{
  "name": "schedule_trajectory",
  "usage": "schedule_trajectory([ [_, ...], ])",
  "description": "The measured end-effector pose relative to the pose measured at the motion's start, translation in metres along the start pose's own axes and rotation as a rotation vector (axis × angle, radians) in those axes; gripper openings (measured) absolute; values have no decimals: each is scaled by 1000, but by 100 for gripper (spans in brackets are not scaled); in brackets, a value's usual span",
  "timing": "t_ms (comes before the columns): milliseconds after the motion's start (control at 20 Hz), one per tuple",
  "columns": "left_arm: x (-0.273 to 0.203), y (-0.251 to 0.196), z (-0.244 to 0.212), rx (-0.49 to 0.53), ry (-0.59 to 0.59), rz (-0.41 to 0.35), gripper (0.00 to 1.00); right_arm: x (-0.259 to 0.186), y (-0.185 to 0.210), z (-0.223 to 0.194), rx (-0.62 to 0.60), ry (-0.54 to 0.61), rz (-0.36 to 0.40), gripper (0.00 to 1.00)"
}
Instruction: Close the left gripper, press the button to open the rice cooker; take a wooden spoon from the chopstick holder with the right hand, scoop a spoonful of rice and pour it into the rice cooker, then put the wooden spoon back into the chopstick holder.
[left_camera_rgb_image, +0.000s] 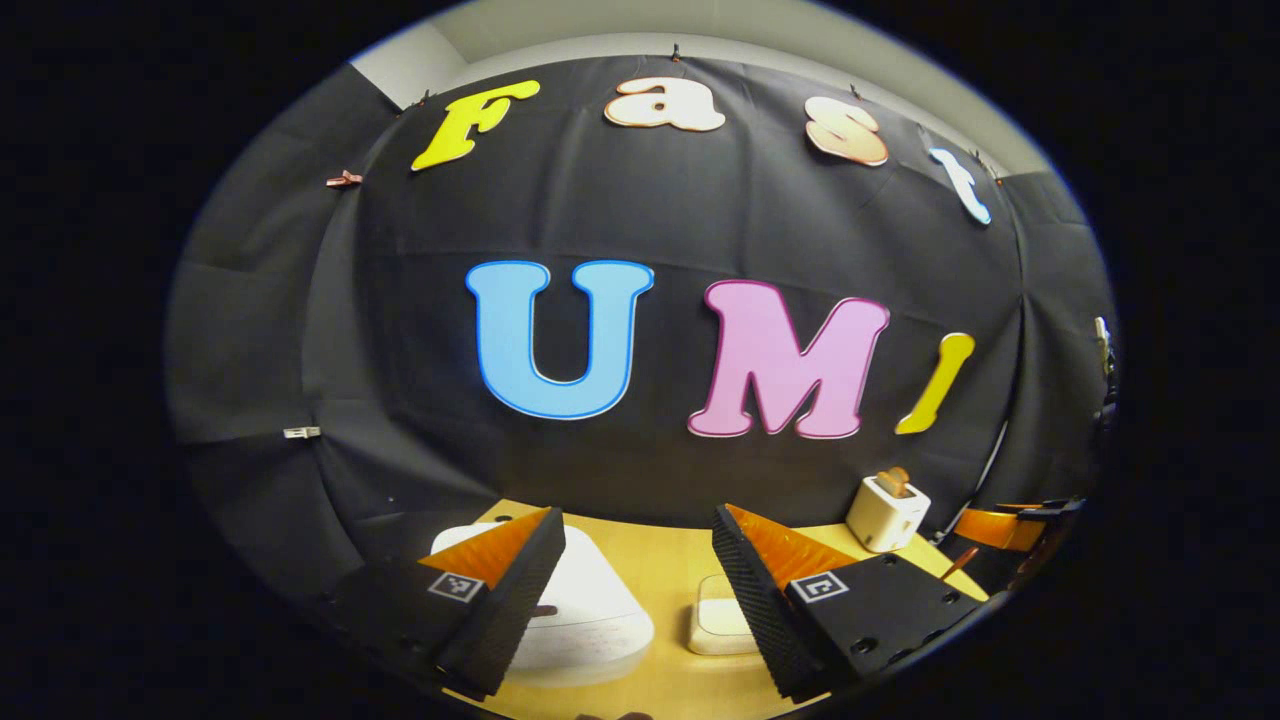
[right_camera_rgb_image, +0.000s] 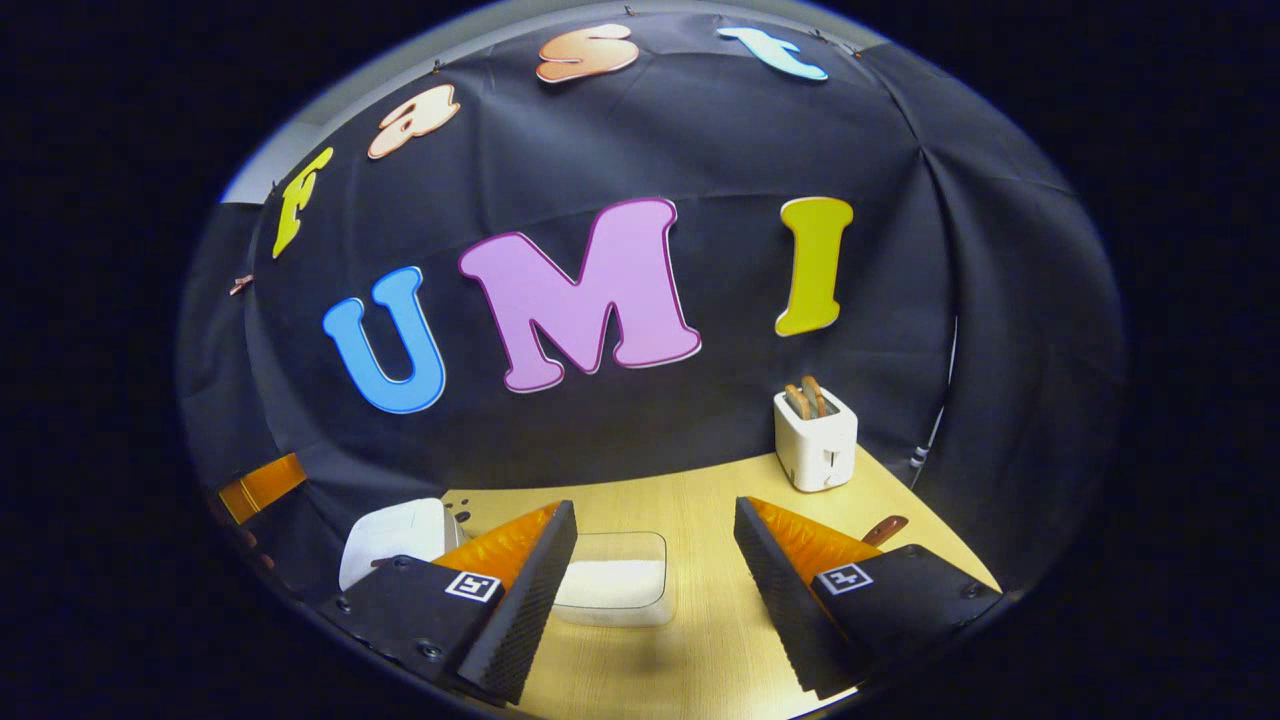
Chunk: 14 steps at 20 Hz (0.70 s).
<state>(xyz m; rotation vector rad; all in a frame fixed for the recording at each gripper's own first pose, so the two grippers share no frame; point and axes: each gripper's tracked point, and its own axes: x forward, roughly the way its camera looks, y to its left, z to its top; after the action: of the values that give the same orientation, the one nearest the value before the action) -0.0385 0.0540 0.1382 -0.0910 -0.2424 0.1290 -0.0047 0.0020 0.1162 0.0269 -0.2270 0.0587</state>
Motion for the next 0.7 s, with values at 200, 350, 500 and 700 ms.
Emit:
schedule_trajectory([
  [200,-21,1,16,-22,-28,-49,95,-32,12,36,-95,-126,-44,98],
  [350,-27,-3,-4,-17,-29,-82,95,-56,24,20,-112,-112,-80,98],
  [500,-30,-5,-37,16,5,-115,95,-78,34,-21,-106,-64,-120,98],
  [700,-36,5,-61,80,19,-151,95,-92,52,-61,-151,25,-132,98],
])
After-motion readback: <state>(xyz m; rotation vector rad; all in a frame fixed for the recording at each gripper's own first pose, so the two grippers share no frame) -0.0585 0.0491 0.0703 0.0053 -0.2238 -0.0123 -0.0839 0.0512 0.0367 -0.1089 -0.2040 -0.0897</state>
